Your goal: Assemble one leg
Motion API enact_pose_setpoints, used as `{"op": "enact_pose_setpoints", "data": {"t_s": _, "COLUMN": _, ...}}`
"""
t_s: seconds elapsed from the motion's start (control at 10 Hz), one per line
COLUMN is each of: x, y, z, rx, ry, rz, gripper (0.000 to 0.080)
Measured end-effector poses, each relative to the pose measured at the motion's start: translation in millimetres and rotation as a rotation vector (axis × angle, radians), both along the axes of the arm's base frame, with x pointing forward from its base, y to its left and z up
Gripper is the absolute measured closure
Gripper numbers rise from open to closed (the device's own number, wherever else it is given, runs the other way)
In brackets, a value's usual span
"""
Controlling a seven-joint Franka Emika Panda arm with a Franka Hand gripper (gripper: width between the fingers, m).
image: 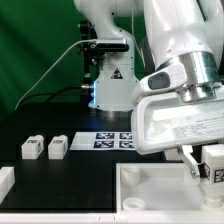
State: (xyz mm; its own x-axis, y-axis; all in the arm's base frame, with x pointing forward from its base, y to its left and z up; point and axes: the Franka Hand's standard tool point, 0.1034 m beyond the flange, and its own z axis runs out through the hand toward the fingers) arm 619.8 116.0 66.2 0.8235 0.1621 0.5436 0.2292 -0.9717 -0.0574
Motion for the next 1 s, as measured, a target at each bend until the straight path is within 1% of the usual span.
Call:
{"op": "enact_pose_setpoints", "data": {"t_s": 0.1, "x": -2.0, "y": -0.4, "z": -4.9, "rx": 0.0, "ry": 0.005, "rz": -0.001, "gripper": 0.0511}}
{"op": "enact_pose_setpoints", "data": {"t_s": 0.2, "x": -2.1, "y": -1.1, "z": -6.9, "rx": 0.0, "ry": -0.003, "rz": -0.004, "gripper": 0.0511}}
{"op": "enact_pose_setpoints", "data": {"t_s": 0.4, "x": -0.7, "y": 0.2, "z": -7.2, "rx": 0.0, "ry": -0.026, "rz": -0.009, "gripper": 0.0511}}
{"op": "enact_pose_setpoints", "data": {"t_s": 0.7, "x": -0.3, "y": 0.2, "z": -6.9, "rx": -0.004, "ry": -0.018, "rz": -0.02, "gripper": 0.0511}}
{"op": "enact_pose_setpoints", "data": {"t_s": 0.8, "x": -1.0, "y": -0.2, "z": -8.1, "rx": -0.004, "ry": -0.014, "rz": -0.02, "gripper": 0.0435}}
{"op": "enact_pose_setpoints", "data": {"t_s": 0.9, "x": -1.3, "y": -0.1, "z": -8.5, "rx": -0.004, "ry": -0.013, "rz": -0.019, "gripper": 0.0299}}
{"op": "enact_pose_setpoints", "data": {"t_s": 1.0, "x": -1.4, "y": -0.3, "z": -8.7, "rx": -0.004, "ry": -0.012, "rz": -0.019, "gripper": 0.0299}}
